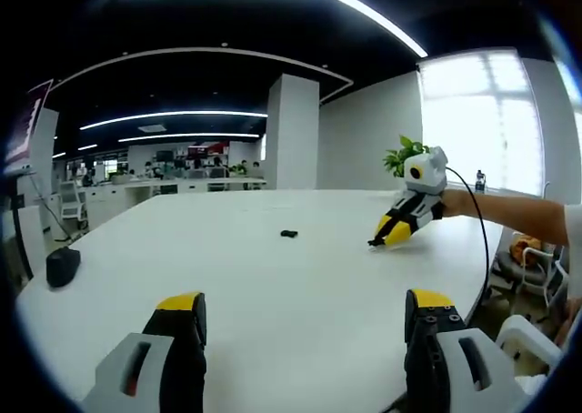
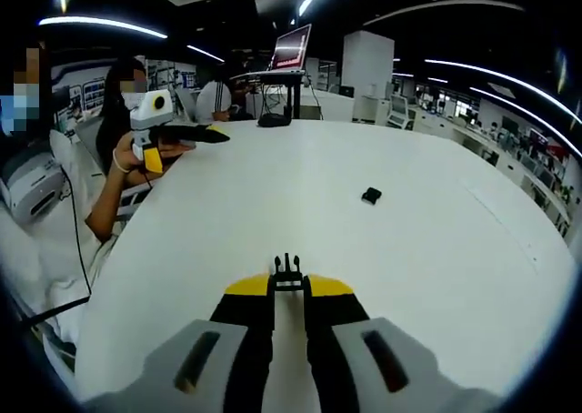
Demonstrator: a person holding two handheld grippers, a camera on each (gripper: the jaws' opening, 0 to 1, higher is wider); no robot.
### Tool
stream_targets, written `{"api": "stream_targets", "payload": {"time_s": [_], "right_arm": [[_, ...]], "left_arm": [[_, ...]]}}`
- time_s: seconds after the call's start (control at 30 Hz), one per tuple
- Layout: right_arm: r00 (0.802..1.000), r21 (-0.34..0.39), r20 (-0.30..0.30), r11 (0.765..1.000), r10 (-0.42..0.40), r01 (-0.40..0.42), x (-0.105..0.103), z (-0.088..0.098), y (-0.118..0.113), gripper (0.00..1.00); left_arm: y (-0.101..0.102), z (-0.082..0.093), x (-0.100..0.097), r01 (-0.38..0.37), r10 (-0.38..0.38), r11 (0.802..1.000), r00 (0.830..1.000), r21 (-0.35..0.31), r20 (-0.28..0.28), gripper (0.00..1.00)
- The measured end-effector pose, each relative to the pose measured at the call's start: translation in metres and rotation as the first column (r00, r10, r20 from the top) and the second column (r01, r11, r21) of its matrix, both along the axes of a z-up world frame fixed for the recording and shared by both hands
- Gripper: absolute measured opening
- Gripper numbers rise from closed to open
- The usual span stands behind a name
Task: Snap the two parts of the plastic buckle together until the buckle closes and remains connected.
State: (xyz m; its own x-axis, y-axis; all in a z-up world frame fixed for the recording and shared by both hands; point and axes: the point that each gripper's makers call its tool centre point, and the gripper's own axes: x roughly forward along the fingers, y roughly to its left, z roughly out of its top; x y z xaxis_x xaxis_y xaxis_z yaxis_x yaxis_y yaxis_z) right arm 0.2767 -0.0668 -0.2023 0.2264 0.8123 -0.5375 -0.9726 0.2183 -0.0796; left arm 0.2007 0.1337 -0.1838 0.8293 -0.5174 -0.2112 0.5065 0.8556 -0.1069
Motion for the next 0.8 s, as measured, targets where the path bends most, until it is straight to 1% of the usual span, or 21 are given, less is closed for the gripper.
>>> {"api": "stream_targets", "payload": {"time_s": [0.4, 0.8], "right_arm": [[1.000, -0.022, -0.023, 1.000, 0.015, -0.016, -0.0001, -0.0082, -0.0036, 0.12], [1.000, -0.010, -0.013, 1.000, 0.011, -0.011, 0.0020, -0.0084, -0.0053, 0.12]], "left_arm": [[-0.0006, 0.0004, 0.0012, 0.004, -0.004, 1.000, 1.000, -0.002, 0.005, 0.92], [-0.0006, 0.0009, 0.0022, 0.008, -0.008, 1.000, 1.000, -0.006, 0.006, 0.92]]}}
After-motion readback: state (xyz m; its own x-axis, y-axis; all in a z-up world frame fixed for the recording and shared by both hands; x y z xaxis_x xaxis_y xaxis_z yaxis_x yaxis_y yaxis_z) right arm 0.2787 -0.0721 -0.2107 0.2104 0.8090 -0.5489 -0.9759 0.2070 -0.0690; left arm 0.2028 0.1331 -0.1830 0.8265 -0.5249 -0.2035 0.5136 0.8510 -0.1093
